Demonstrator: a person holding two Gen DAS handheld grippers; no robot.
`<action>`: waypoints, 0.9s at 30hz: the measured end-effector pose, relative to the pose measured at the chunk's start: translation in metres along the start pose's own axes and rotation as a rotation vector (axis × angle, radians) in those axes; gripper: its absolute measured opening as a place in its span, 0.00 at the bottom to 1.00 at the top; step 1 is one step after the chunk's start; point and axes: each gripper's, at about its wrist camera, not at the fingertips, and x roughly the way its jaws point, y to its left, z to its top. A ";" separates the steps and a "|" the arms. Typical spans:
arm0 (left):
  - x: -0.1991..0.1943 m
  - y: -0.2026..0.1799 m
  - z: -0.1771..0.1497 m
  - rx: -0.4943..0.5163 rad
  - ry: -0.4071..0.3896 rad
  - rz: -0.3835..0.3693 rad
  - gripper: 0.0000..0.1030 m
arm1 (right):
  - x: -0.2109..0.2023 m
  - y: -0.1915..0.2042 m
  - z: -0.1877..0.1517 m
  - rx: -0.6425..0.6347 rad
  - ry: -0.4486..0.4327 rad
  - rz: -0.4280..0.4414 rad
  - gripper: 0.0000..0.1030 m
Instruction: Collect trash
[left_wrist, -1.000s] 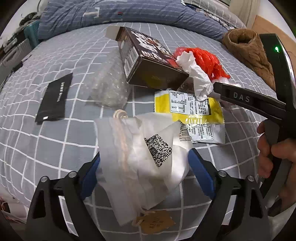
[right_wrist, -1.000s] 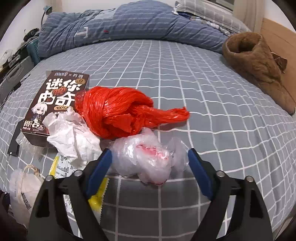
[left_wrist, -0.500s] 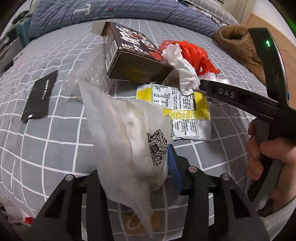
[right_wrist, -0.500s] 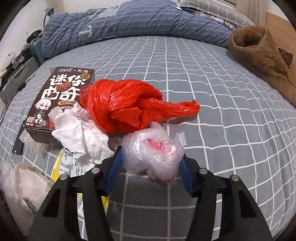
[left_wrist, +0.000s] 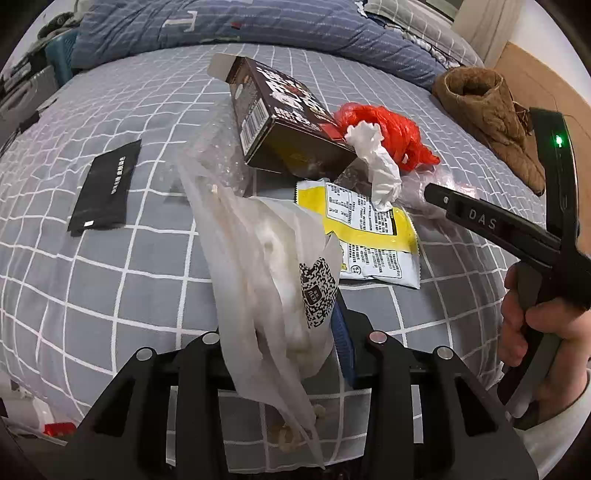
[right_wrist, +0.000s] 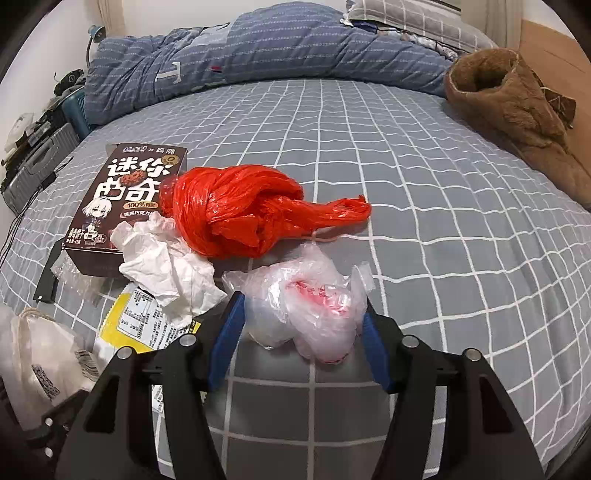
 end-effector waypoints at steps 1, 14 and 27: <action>-0.001 0.001 0.000 -0.001 -0.001 0.000 0.35 | -0.001 0.000 0.000 0.002 0.000 0.000 0.54; -0.023 -0.003 -0.002 0.005 -0.026 0.004 0.35 | -0.028 -0.009 -0.007 0.041 -0.024 -0.038 0.52; -0.046 -0.007 -0.011 0.005 -0.039 0.020 0.35 | -0.073 -0.007 -0.016 0.037 -0.058 -0.082 0.52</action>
